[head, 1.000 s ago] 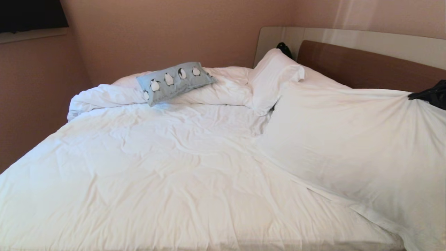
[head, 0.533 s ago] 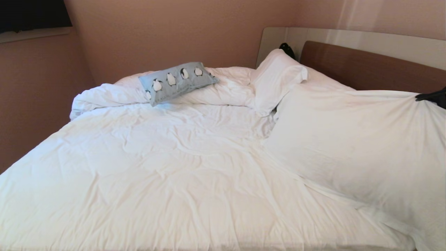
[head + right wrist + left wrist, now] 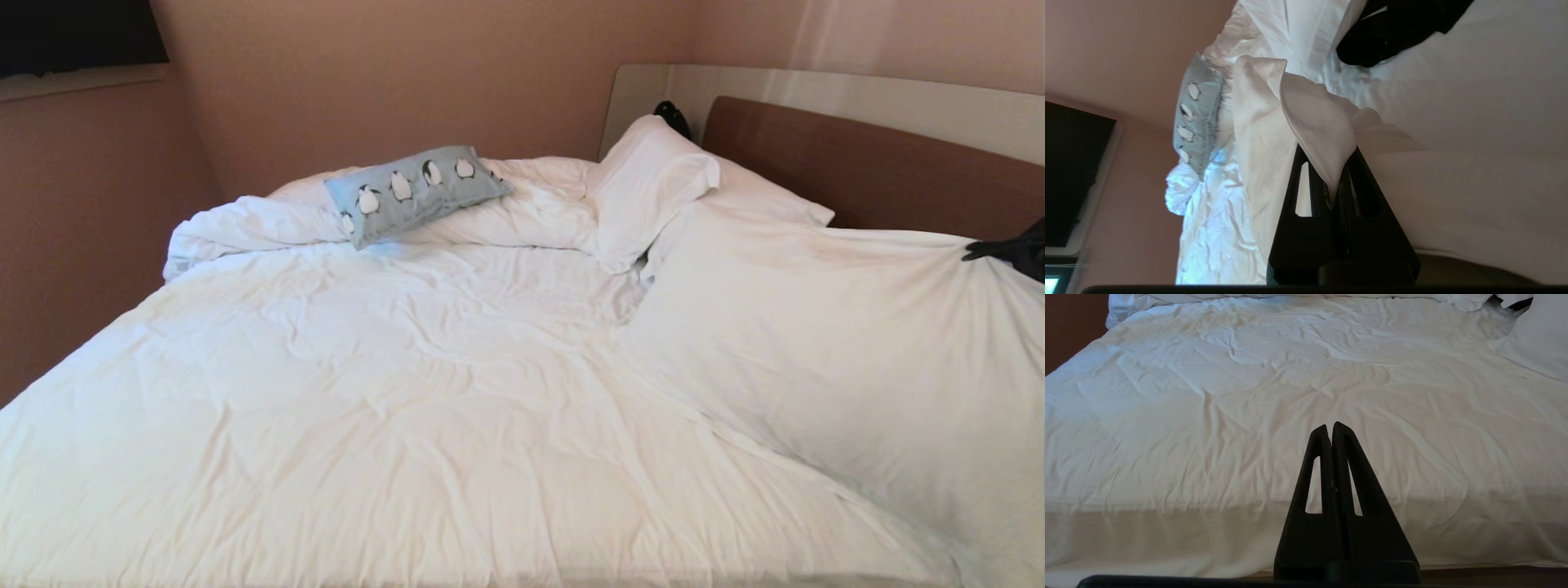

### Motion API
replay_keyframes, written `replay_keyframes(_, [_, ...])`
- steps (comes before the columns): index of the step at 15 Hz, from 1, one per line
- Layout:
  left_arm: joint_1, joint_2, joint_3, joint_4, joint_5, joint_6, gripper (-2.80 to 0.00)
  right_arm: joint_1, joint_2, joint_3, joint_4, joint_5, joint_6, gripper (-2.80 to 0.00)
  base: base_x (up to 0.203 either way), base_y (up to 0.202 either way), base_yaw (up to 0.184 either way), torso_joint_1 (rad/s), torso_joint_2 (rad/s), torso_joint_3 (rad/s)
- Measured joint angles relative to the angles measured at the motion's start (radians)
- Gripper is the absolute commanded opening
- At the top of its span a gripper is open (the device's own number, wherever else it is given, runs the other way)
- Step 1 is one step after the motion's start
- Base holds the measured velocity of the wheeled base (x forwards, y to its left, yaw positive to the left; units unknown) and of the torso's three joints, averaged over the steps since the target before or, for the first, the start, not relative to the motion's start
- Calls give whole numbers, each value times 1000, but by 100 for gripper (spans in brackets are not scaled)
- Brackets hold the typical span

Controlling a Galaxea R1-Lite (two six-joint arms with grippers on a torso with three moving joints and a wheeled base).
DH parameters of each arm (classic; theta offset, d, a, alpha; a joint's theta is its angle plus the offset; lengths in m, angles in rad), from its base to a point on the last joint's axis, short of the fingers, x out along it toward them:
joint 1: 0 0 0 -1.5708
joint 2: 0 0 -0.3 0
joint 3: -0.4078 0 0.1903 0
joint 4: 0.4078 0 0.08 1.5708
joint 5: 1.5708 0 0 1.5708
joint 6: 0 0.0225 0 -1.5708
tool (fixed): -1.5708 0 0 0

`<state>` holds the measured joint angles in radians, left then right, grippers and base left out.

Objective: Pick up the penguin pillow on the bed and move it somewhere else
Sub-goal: Place the pillow at the bedside

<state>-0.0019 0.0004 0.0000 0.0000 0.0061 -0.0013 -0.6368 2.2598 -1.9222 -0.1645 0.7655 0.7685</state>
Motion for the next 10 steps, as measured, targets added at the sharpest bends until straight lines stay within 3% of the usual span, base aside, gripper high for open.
replay_keyframes(7, [0,0,0,0,-1,0,-280,17,91,1,3,-40,-126,-280,0,0,0,0,0,0])
replay_keyframes(8, [1,0,0,0,-1,0,-280,19,102,1,3,-41,-137,0,0,0,0,0,0,0])
replay_keyframes(10, [1,0,0,0,-1,0,-280,23,114,5,5,-40,-155,0,0,0,0,0,0,0])
